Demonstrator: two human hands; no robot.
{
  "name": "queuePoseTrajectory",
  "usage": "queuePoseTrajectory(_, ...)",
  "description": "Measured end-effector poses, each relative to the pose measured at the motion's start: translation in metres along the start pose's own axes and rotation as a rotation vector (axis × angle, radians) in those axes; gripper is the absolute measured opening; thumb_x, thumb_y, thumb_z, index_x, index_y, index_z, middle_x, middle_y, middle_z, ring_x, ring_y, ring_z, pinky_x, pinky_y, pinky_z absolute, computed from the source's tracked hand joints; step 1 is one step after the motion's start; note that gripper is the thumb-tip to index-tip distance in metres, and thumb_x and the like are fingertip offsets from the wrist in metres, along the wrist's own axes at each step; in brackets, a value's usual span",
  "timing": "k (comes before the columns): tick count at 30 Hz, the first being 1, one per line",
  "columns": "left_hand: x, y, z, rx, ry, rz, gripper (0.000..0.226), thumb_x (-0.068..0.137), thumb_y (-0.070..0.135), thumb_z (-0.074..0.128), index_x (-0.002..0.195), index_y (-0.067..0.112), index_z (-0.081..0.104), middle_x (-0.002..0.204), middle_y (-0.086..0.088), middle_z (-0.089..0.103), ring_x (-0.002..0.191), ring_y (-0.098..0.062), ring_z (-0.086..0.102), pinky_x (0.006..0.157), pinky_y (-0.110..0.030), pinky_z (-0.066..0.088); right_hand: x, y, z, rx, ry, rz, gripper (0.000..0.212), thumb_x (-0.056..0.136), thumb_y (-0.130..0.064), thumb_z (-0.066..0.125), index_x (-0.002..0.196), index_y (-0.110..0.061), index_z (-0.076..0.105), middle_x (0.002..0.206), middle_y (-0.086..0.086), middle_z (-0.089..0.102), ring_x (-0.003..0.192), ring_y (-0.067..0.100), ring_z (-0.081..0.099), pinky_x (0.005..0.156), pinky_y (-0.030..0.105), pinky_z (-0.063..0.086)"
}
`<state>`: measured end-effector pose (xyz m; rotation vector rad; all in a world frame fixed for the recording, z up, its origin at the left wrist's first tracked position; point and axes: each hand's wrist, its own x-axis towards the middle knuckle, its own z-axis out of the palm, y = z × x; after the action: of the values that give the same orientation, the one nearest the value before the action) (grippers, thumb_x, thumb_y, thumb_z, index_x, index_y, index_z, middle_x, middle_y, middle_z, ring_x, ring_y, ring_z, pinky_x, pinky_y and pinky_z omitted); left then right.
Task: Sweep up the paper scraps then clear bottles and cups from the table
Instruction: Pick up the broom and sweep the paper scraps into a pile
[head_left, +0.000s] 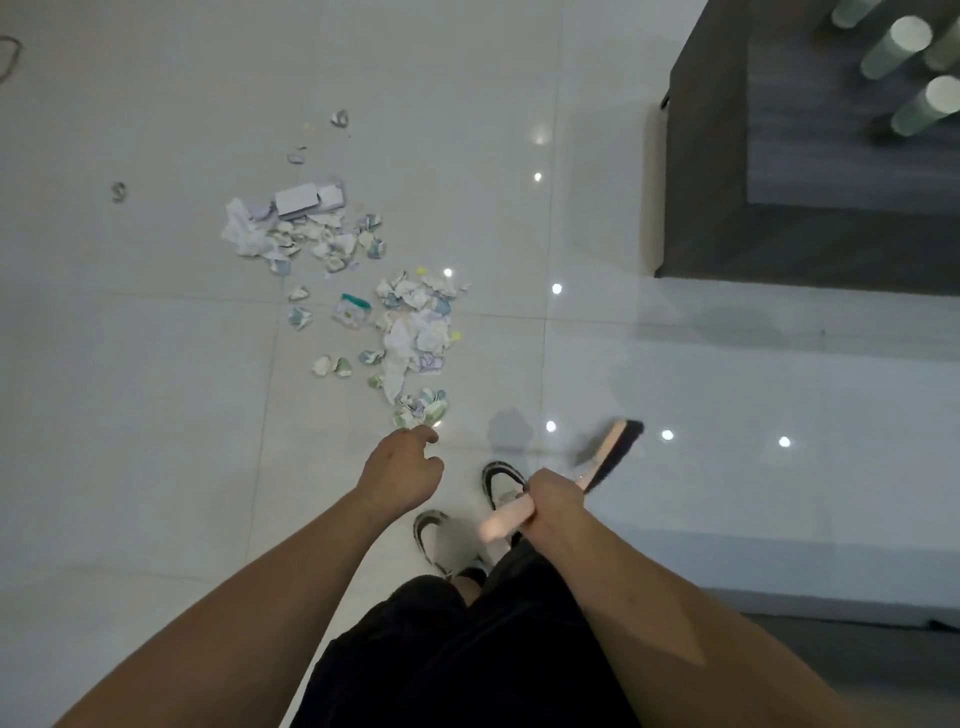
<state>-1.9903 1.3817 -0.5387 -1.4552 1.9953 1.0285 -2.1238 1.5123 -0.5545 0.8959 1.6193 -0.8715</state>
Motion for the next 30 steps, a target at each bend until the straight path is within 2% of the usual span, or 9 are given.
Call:
queuePoseTrajectory(4,0.007,-0.005,-0.006,0.063,-0.06,0.047,0.045,0.086,0.021,0.054,0.131,0.021,0.054,0.128,-0.005,0.055,0.114,-0.022,0.053,0.09,-0.028,0.041,-0.017,0.02,0.041,0.087,-0.101,0.039,0.025,0.092,0.001,0.046,0.115,-0.004,0.055,0.093,0.015,0.056,0.063,0.022,0.051,0.053,0.029,0.05)
queuePoseTrajectory(9,0.024,-0.034,-0.044,0.068,-0.047,0.11,0.045,0.085,0.022,0.053,0.13,0.021,0.055,0.127,-0.005,0.056,0.113,-0.022,0.053,0.088,-0.027,0.041,-0.038,0.032,0.101,0.038,-0.169,-0.025,0.016,0.089,0.004,0.044,0.097,-0.006,0.053,0.082,0.012,0.052,0.056,0.02,0.048,0.048,0.024,0.041)
queuePoseTrajectory(10,0.028,-0.046,-0.055,0.07,-0.039,0.124,0.045,0.085,0.022,0.053,0.13,0.021,0.055,0.126,-0.005,0.056,0.114,-0.022,0.053,0.088,-0.027,0.04,-0.043,0.035,0.116,0.013,-0.173,-0.033,0.016,0.09,0.004,0.044,0.097,-0.006,0.053,0.08,0.012,0.053,0.056,0.02,0.049,0.047,0.024,0.04)
queuePoseTrajectory(14,0.049,-0.113,-0.098,0.078,-0.005,0.158,0.044,0.087,0.022,0.054,0.132,0.021,0.055,0.127,-0.005,0.056,0.115,-0.021,0.053,0.085,-0.025,0.037,-0.055,0.065,0.194,-0.011,-0.182,-0.086,0.031,0.09,0.004,0.042,0.118,0.0,0.055,0.084,0.014,0.053,0.054,0.02,0.049,0.04,0.019,0.04)
queuePoseTrajectory(16,0.058,-0.157,-0.122,0.064,-0.007,0.163,0.044,0.088,0.023,0.054,0.132,0.021,0.054,0.127,-0.004,0.055,0.113,-0.02,0.053,0.082,-0.024,0.037,-0.067,0.086,0.242,-0.003,-0.194,-0.108,0.032,0.09,0.005,0.043,0.12,0.001,0.054,0.087,0.014,0.051,0.056,0.021,0.048,0.038,0.018,0.039)
queuePoseTrajectory(18,0.062,-0.205,-0.147,0.055,-0.008,0.151,0.044,0.088,0.023,0.054,0.132,0.023,0.054,0.126,-0.003,0.055,0.112,-0.02,0.054,0.081,-0.024,0.036,-0.083,0.104,0.29,-0.017,-0.222,-0.118,0.028,0.088,0.008,0.044,0.112,-0.001,0.053,0.08,0.013,0.048,0.055,0.021,0.044,0.038,0.018,0.038)
queuePoseTrajectory(21,0.063,-0.276,-0.187,0.067,-0.017,0.122,0.046,0.087,0.021,0.053,0.132,0.022,0.053,0.128,-0.003,0.054,0.113,-0.02,0.054,0.08,-0.024,0.036,-0.107,0.115,0.353,-0.025,-0.3,-0.115,0.012,0.088,0.006,0.045,0.093,-0.003,0.051,0.065,0.012,0.045,0.039,0.017,0.042,0.037,0.018,0.036)
queuePoseTrajectory(24,0.064,-0.331,-0.221,0.091,-0.018,0.089,0.046,0.087,0.019,0.052,0.133,0.021,0.053,0.13,-0.004,0.054,0.114,-0.022,0.053,0.081,-0.024,0.037,-0.123,0.116,0.393,-0.019,-0.338,-0.121,0.015,0.09,0.001,0.047,0.077,-0.006,0.048,0.053,0.009,0.044,0.032,0.015,0.037,0.035,0.018,0.034)
queuePoseTrajectory(30,0.067,-0.372,-0.253,0.092,-0.022,0.102,0.046,0.089,0.02,0.05,0.135,0.02,0.051,0.135,-0.006,0.052,0.117,-0.023,0.052,0.081,-0.022,0.035,-0.141,0.14,0.405,-0.032,-0.242,-0.197,0.009,0.088,-0.001,0.056,0.079,-0.002,0.055,0.047,0.008,0.048,0.032,0.016,0.04,0.036,0.02,0.035)
